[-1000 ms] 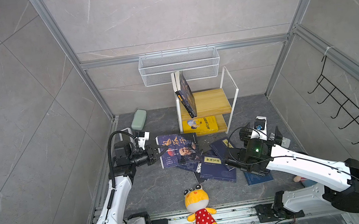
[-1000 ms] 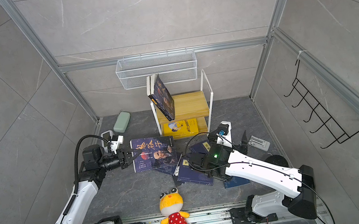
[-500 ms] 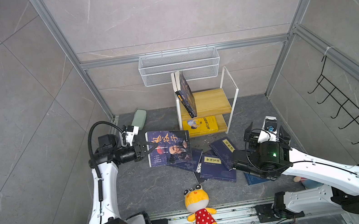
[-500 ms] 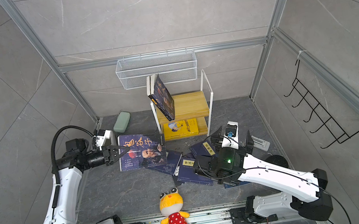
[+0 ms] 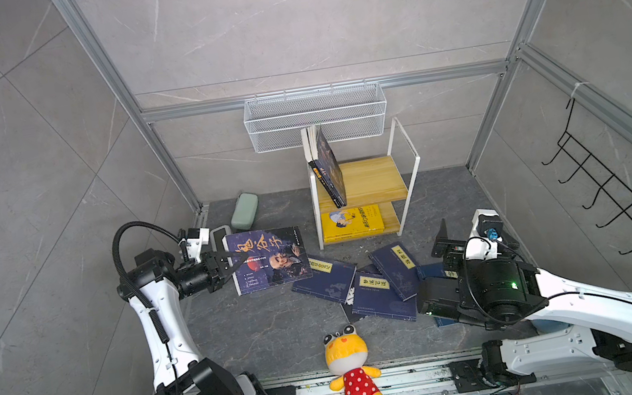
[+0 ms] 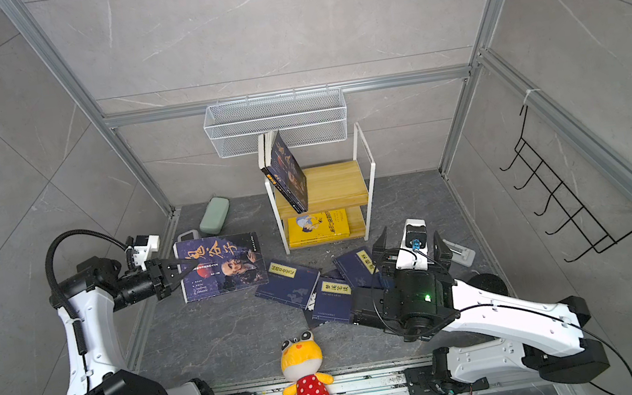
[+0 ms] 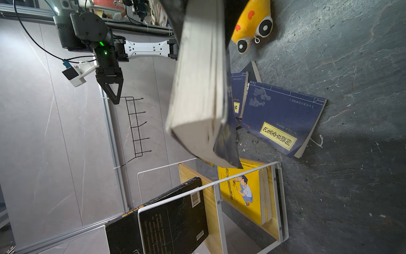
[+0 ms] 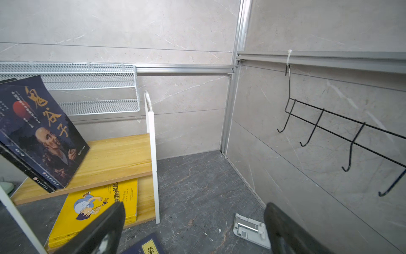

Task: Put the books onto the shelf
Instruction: 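Move the right gripper to the purple book's top edge and grasp it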

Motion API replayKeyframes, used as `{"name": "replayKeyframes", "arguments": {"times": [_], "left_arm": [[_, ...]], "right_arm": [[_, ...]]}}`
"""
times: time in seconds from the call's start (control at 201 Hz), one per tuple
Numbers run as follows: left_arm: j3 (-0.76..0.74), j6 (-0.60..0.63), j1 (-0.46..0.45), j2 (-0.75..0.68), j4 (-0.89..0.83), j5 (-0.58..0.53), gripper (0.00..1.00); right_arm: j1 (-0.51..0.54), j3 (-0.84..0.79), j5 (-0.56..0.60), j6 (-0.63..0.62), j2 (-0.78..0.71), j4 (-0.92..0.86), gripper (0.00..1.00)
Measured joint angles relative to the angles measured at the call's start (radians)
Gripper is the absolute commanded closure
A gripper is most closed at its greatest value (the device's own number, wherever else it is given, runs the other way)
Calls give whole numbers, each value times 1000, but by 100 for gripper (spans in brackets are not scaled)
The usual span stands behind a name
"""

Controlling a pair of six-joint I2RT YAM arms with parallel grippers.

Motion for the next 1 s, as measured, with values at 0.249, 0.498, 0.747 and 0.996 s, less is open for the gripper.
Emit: {"name": "replayKeyframes", "arguments": {"times": [0.249, 0.498, 0.747, 0.996], "left_arm": [[0, -22, 49, -2, 6, 26, 100], [-3, -37, 60, -25, 16, 27, 100], [-3, -95, 22, -63, 51, 30, 100], [-72, -315, -110, -81, 248, 31, 100]], "right_arm": [[1, -236, -193, -797, -138, 641, 1], [-73, -341, -718, -1389, -85, 1105, 1], [-123, -438, -1051, -1600, -160, 1386, 1], [4, -452, -1103, -1849, 47, 1692, 1]]}}
